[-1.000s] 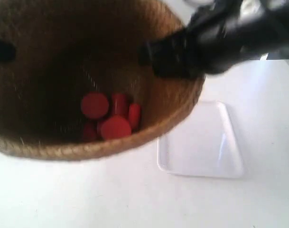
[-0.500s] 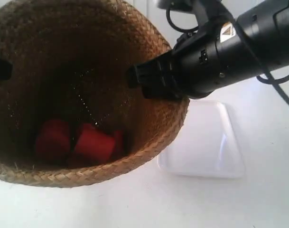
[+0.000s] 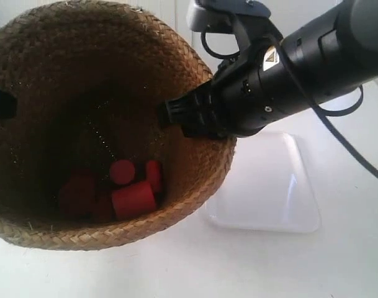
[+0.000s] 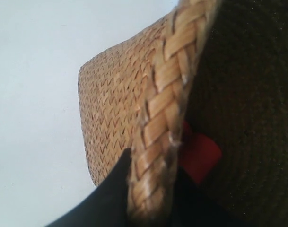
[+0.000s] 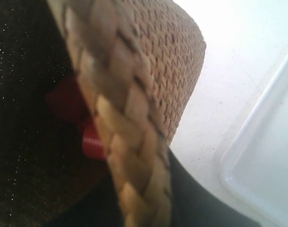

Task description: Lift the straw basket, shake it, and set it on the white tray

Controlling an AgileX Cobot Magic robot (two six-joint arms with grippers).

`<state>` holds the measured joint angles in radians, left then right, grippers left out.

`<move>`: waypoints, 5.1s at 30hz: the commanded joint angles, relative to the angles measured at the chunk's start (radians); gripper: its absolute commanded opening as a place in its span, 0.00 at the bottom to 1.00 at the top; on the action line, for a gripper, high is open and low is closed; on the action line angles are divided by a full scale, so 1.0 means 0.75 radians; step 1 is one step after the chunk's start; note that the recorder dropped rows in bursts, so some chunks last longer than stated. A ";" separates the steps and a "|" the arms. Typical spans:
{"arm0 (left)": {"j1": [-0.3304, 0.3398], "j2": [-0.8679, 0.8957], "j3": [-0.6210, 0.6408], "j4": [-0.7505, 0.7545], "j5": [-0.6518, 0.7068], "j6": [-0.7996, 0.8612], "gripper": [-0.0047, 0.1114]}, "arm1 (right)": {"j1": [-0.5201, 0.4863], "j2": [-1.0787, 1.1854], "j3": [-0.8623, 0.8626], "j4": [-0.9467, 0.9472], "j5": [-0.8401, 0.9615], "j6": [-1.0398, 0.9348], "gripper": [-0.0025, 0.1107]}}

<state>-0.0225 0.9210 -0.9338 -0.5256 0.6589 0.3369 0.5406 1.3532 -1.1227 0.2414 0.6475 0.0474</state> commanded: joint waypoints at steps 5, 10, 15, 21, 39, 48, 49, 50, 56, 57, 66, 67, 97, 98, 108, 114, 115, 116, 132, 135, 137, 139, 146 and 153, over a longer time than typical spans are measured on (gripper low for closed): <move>-0.001 -0.045 -0.138 -0.080 0.006 0.045 0.04 | -0.003 -0.027 -0.162 -0.028 0.164 -0.109 0.02; -0.001 0.006 -0.204 0.054 0.065 -0.126 0.04 | -0.006 -0.167 -0.132 -0.100 0.001 -0.099 0.02; 0.000 0.029 -0.184 -0.109 0.075 0.031 0.04 | -0.003 -0.097 -0.069 -0.084 0.044 -0.032 0.02; 0.000 0.032 -0.167 -0.130 0.093 0.031 0.04 | -0.003 -0.080 -0.069 -0.102 0.068 -0.032 0.02; 0.000 -0.091 -0.356 -0.205 0.133 0.120 0.04 | -0.003 -0.253 -0.210 -0.014 0.137 -0.118 0.02; -0.002 -0.058 -0.092 -0.253 0.006 0.185 0.04 | -0.008 -0.195 0.112 0.092 -0.133 -0.122 0.02; -0.002 -0.058 -0.089 -0.250 0.006 0.176 0.04 | -0.008 -0.196 0.112 0.092 -0.135 -0.122 0.02; -0.002 -0.054 -0.084 -0.253 0.018 0.175 0.04 | -0.008 -0.195 0.112 0.092 -0.138 -0.122 0.02; -0.002 -0.026 -0.040 -0.253 0.032 0.175 0.04 | -0.008 -0.171 0.119 0.070 -0.088 -0.122 0.02; -0.002 -0.024 -0.031 -0.253 0.032 0.175 0.04 | -0.008 -0.166 0.120 0.070 -0.084 -0.122 0.02; -0.002 -0.024 0.072 -0.259 0.008 0.175 0.04 | -0.008 -0.154 0.182 0.070 -0.100 -0.122 0.02; -0.002 -0.024 0.078 -0.259 -0.006 0.175 0.04 | -0.008 -0.154 0.190 0.070 -0.113 -0.122 0.02; 0.000 -0.051 -0.044 -0.273 0.056 0.139 0.04 | 0.009 -0.187 0.130 -0.018 -0.063 -0.046 0.02; 0.000 -0.048 -0.044 -0.271 0.059 0.142 0.04 | 0.009 -0.187 0.141 -0.018 -0.066 -0.046 0.02; 0.000 -0.048 -0.041 -0.264 0.062 0.148 0.04 | 0.009 -0.187 0.179 -0.018 -0.093 -0.024 0.02; 0.000 -0.046 0.041 -0.251 0.022 0.148 0.04 | 0.009 -0.174 0.179 -0.018 -0.103 -0.024 0.02; 0.000 -0.046 0.056 -0.251 0.013 0.148 0.04 | 0.009 -0.162 0.179 -0.018 -0.103 -0.024 0.02; 0.000 -0.046 0.071 -0.251 0.001 0.148 0.04 | 0.009 -0.154 0.179 -0.018 -0.103 -0.024 0.02; 0.000 -0.052 -0.153 -0.195 0.055 0.105 0.04 | 0.006 -0.302 0.037 -0.158 -0.145 0.069 0.02; 0.000 0.011 -0.059 -0.203 0.099 0.023 0.04 | -0.016 -0.137 0.107 -0.098 0.037 0.118 0.02; 0.000 -0.012 -0.075 -0.260 0.104 0.144 0.04 | 0.000 -0.140 0.102 -0.010 0.023 -0.027 0.02; 0.000 -0.018 -0.097 -0.177 0.068 0.087 0.04 | -0.001 -0.166 0.102 -0.020 -0.055 -0.028 0.02; 0.000 -0.019 -0.100 -0.163 0.090 0.044 0.04 | -0.004 -0.167 0.102 -0.048 -0.057 -0.026 0.02; 0.000 -0.016 -0.100 -0.266 0.077 0.077 0.04 | -0.011 -0.167 0.102 -0.048 -0.011 -0.026 0.02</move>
<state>-0.0215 0.9202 -0.9991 -0.6373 0.7186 0.3679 0.5436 1.2344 -1.0427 0.2407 0.6272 0.0630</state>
